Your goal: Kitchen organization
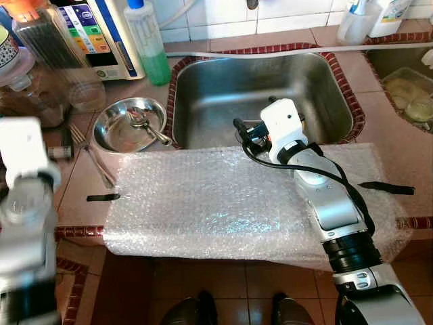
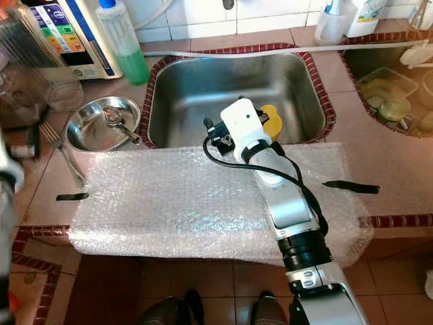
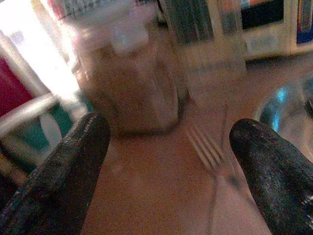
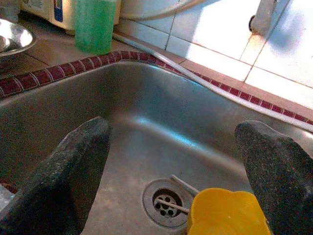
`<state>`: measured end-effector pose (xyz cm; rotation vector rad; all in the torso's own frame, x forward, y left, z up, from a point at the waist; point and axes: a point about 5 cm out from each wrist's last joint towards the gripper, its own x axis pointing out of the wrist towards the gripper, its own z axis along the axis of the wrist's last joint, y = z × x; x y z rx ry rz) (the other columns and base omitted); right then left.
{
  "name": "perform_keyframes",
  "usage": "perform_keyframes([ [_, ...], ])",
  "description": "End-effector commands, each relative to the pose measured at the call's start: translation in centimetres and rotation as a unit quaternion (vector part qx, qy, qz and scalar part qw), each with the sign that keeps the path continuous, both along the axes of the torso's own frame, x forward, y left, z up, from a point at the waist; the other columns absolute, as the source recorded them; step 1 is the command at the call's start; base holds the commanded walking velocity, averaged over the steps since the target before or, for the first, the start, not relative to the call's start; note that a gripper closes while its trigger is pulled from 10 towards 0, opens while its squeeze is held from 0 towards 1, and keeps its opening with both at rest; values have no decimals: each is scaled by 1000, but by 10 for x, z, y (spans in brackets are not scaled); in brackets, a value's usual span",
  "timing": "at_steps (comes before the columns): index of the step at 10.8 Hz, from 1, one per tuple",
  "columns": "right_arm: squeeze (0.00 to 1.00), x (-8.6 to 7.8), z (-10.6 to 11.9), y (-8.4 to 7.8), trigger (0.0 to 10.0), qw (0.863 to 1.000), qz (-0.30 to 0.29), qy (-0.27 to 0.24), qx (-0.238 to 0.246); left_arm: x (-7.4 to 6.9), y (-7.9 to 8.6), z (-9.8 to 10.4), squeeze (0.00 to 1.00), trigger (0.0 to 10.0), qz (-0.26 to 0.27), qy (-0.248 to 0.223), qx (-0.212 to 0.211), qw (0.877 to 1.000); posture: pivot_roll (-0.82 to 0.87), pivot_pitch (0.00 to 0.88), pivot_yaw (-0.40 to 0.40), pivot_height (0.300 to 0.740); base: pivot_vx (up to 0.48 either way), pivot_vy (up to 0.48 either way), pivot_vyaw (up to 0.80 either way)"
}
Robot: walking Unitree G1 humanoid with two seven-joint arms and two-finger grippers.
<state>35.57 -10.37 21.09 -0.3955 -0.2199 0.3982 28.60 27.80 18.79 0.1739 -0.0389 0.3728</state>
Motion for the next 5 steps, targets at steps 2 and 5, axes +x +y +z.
perform_keyframes([
  [2,94,-2,1,4,10000,1000,11,-2,-2,-11,6,-10,0,10000,17,23,-18,999,-88,212,151,740,0,0,0],
  [5,51,-3,1,8,10000,1000,24,4,1,-17,-1,-18,0,10000,14,49,-41,998,-84,212,153,740,0,0,0],
])
